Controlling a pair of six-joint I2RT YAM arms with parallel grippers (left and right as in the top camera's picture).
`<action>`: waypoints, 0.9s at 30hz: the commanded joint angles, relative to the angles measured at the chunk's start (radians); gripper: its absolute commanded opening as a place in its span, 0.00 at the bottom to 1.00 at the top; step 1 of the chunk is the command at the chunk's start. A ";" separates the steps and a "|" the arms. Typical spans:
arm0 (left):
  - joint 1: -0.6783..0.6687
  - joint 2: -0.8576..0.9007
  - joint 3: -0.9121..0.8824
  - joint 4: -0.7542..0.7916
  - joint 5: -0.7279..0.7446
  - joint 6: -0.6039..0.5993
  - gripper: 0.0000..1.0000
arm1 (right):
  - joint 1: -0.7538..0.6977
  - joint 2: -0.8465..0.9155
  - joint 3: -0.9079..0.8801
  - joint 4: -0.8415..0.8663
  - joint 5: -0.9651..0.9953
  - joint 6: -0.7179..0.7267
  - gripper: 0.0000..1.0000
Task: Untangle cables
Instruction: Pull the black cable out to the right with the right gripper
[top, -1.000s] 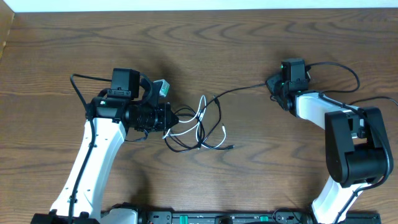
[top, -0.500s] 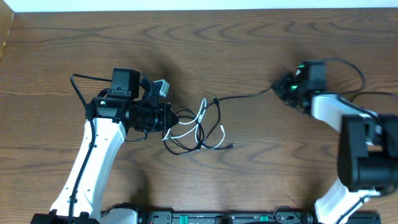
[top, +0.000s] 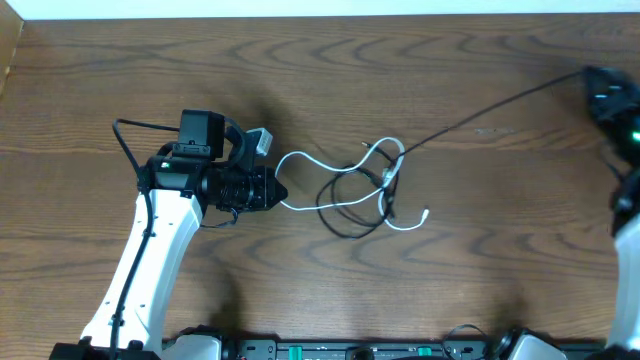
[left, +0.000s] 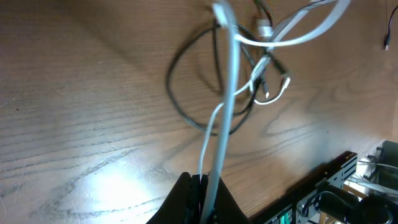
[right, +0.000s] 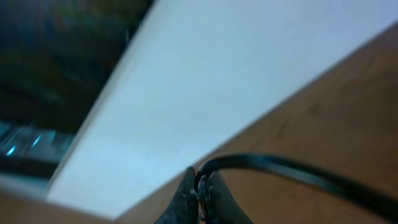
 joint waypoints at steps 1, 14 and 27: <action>-0.002 -0.010 -0.004 -0.003 -0.009 0.010 0.08 | -0.098 -0.046 0.006 0.036 0.008 -0.021 0.01; -0.002 -0.010 -0.004 -0.008 -0.009 0.010 0.08 | -0.281 -0.050 0.006 0.218 0.208 0.154 0.01; -0.002 -0.010 -0.004 -0.019 -0.009 0.009 0.08 | -0.349 0.001 0.006 0.135 0.544 0.156 0.01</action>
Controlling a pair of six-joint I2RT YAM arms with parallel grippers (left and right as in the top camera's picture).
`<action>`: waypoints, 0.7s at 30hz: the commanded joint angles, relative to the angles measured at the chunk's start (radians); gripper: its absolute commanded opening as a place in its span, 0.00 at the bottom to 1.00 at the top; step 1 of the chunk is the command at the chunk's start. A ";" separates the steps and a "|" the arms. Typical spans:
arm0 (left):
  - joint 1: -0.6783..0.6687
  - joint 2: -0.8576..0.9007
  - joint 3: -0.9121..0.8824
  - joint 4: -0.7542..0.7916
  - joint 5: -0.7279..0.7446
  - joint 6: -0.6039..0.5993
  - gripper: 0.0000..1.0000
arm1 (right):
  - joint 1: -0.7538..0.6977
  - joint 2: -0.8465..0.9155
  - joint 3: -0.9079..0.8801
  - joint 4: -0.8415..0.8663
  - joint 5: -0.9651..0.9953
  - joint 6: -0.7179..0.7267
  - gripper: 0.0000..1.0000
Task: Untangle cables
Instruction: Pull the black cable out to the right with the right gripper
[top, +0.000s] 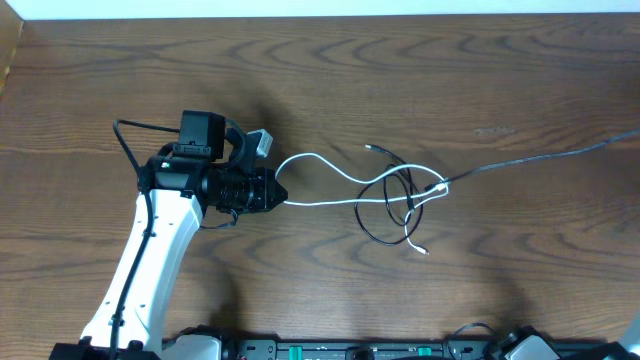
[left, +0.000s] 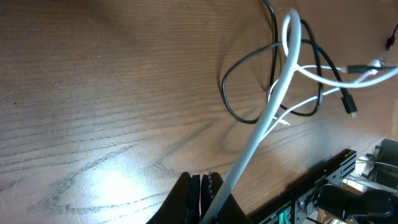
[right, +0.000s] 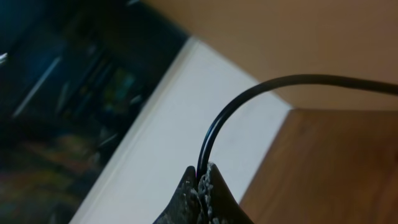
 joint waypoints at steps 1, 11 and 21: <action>-0.002 -0.010 -0.004 -0.003 -0.010 0.009 0.08 | -0.031 0.040 0.006 -0.059 0.110 0.007 0.01; -0.002 -0.010 -0.004 -0.003 -0.010 0.009 0.08 | -0.025 0.183 0.006 -0.502 0.012 -0.353 0.01; -0.002 -0.010 -0.004 -0.003 -0.009 0.005 0.08 | -0.004 0.222 0.165 -0.705 -0.053 -0.601 0.01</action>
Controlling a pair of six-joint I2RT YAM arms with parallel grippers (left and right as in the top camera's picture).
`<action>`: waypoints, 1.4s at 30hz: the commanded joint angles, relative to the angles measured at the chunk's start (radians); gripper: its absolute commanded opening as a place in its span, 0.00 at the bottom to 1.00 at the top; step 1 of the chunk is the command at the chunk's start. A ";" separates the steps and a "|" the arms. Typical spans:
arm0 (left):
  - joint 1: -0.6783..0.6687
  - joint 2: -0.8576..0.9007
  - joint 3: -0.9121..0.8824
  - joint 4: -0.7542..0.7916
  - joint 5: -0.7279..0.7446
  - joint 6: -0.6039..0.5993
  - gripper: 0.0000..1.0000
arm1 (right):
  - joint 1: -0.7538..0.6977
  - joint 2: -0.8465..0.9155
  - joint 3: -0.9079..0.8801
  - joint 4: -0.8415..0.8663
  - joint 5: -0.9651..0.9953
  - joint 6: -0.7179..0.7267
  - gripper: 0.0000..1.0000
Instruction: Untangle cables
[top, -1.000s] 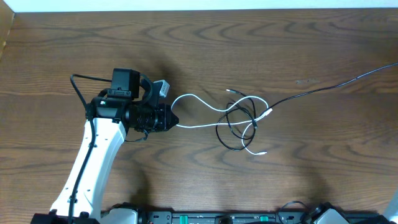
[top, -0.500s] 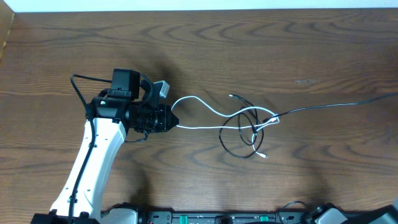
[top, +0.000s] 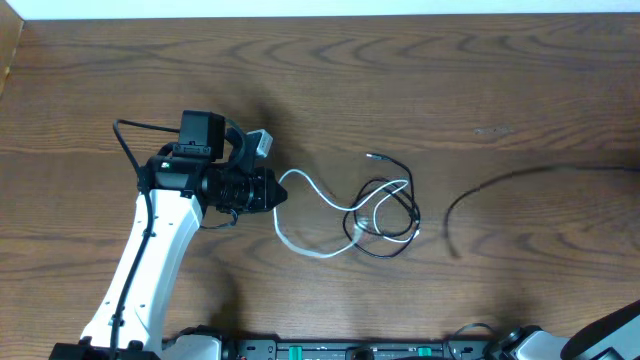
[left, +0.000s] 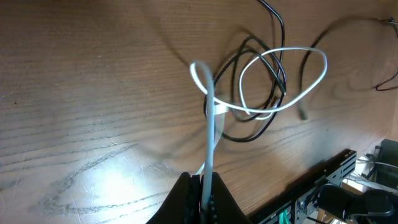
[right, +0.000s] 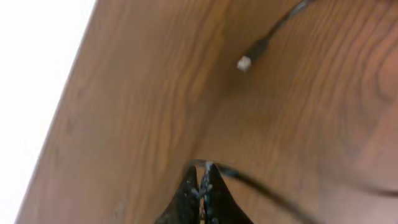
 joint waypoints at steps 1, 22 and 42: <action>-0.002 -0.010 -0.004 -0.003 -0.009 0.005 0.08 | 0.018 -0.007 0.165 -0.084 -0.024 -0.157 0.01; -0.002 -0.010 -0.004 -0.003 -0.009 0.005 0.08 | 0.204 0.046 0.367 -0.682 -0.131 -0.328 0.52; -0.002 -0.010 -0.004 -0.002 -0.010 0.006 0.08 | 0.767 0.243 0.132 -0.732 0.124 -0.499 0.59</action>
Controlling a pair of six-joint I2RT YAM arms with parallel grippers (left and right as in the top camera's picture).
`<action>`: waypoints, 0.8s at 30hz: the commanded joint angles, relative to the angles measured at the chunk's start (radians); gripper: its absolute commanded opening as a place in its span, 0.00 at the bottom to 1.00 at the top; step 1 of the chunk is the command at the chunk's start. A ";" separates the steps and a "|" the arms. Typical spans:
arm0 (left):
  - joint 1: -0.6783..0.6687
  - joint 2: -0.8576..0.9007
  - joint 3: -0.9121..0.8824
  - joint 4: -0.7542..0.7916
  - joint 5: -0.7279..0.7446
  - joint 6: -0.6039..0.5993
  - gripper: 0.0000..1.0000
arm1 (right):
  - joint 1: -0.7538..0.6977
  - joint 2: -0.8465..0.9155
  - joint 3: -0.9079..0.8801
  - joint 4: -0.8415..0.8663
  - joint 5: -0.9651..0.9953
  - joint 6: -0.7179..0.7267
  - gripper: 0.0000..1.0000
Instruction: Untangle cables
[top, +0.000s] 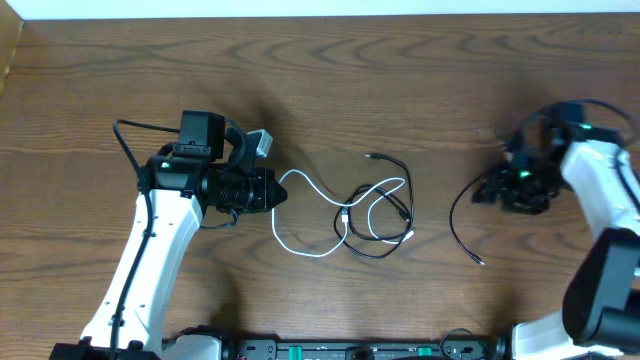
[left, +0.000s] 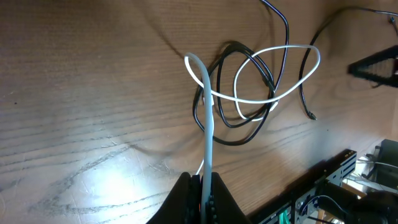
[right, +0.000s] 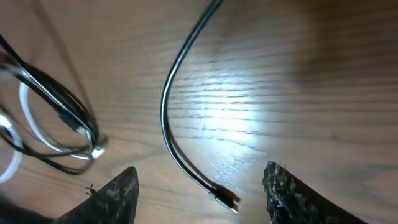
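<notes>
My left gripper (top: 280, 192) (left: 203, 190) is shut on a white cable (top: 310, 186) (left: 207, 118). That cable runs right into loops crossed with a thin black cable (top: 390, 161) (left: 231, 93) at mid-table. A second black cable (top: 451, 220) (right: 166, 124) lies by itself to the right of the knot, curved, its plug (right: 227, 199) on the wood. My right gripper (top: 485, 195) (right: 205, 193) hangs open just above this loose cable, one finger on each side of the plug end and nothing gripped.
Bare brown wooden table (top: 400, 70) all round. A pale edge runs along the back. The equipment rail (top: 350, 350) lines the front edge. The right arm (top: 600, 190) comes in from the right side.
My right gripper was shut on the black cable, out of the overhead view. It is now open over the table, and that cable lies loose to the right of the knot. The left gripper has not moved.
First both grippers held cables, the black one stretched tight from the knot to the far right. Then the knot was drawn rightward. Then the black cable's end lay clear of the loops, still gripped. Now it is let go, while the left keeps the white cable.
</notes>
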 joint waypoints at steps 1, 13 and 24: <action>-0.002 -0.010 -0.004 -0.003 -0.010 0.006 0.08 | 0.064 0.018 -0.010 -0.001 0.089 -0.018 0.59; -0.002 -0.010 -0.004 -0.003 -0.009 0.006 0.08 | 0.272 0.021 -0.027 0.005 0.241 0.034 0.53; -0.002 -0.010 -0.004 -0.003 -0.009 0.006 0.08 | 0.422 0.021 -0.132 0.123 0.367 0.135 0.45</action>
